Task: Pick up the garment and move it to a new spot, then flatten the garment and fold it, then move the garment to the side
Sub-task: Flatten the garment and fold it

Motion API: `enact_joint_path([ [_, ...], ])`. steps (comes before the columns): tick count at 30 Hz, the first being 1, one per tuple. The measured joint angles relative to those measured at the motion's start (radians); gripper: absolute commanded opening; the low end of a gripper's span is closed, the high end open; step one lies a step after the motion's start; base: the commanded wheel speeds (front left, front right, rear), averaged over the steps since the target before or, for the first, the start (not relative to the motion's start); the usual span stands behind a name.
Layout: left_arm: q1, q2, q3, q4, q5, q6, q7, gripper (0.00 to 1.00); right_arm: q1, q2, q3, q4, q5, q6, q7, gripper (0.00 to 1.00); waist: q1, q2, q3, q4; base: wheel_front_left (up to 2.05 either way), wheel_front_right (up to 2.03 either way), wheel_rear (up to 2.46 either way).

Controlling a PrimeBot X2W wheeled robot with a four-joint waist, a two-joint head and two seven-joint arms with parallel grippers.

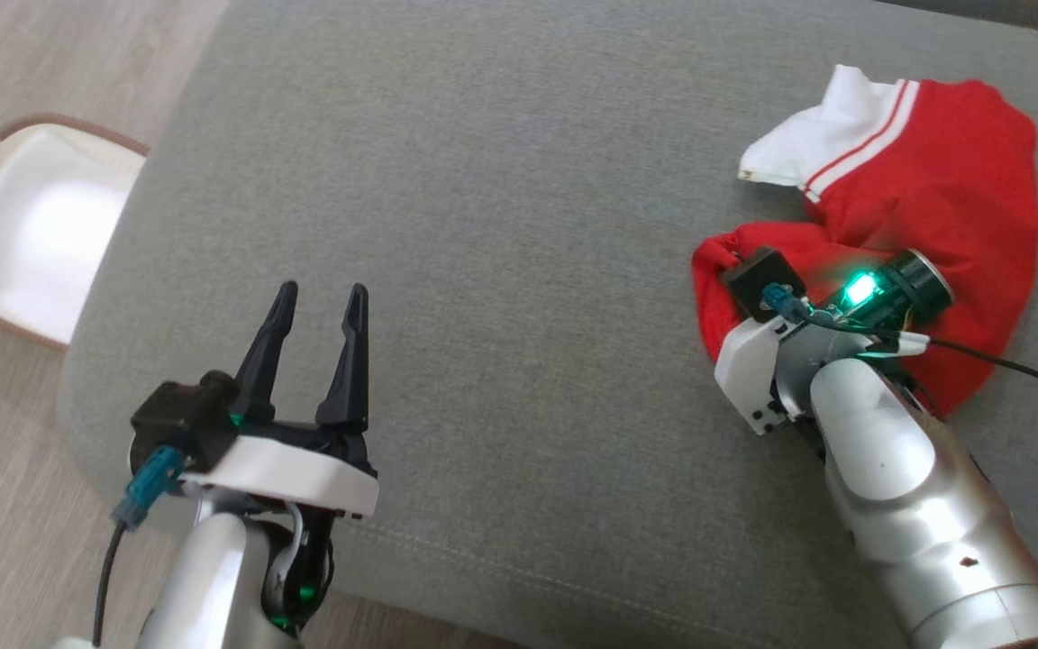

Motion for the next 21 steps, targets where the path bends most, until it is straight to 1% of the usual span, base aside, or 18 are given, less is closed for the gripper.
enact_joint_path([
  [5,-0.012,-0.002,0.002,0.004,0.0,0.0,0.0,1.0,0.003,-0.007,0.058,-0.033,0.129,0.0,-0.065,0.0,0.0,0.0,-0.018,-0.026,0.0,0.0,0.0],
  [12,-0.008,-0.002,0.001,0.019,0.0,0.0,0.0,1.0,-0.01,-0.008,0.154,-0.151,0.386,0.0,-0.194,0.0,0.0,0.0,-0.079,-0.043,0.0,0.0,0.0],
  [17,0.003,-0.002,0.0,0.021,0.0,-0.001,0.0,1.0,-0.07,-0.01,0.214,-0.224,0.589,0.0,-0.263,0.0,0.0,0.0,-0.121,-0.041,0.0,0.0,0.0],
  [21,0.046,-0.002,0.004,0.023,0.002,-0.001,0.0,1.0,-0.141,-0.011,0.25,-0.309,0.737,0.0,-0.289,0.0,0.0,0.0,-0.152,-0.035,0.0,0.0,0.0],
])
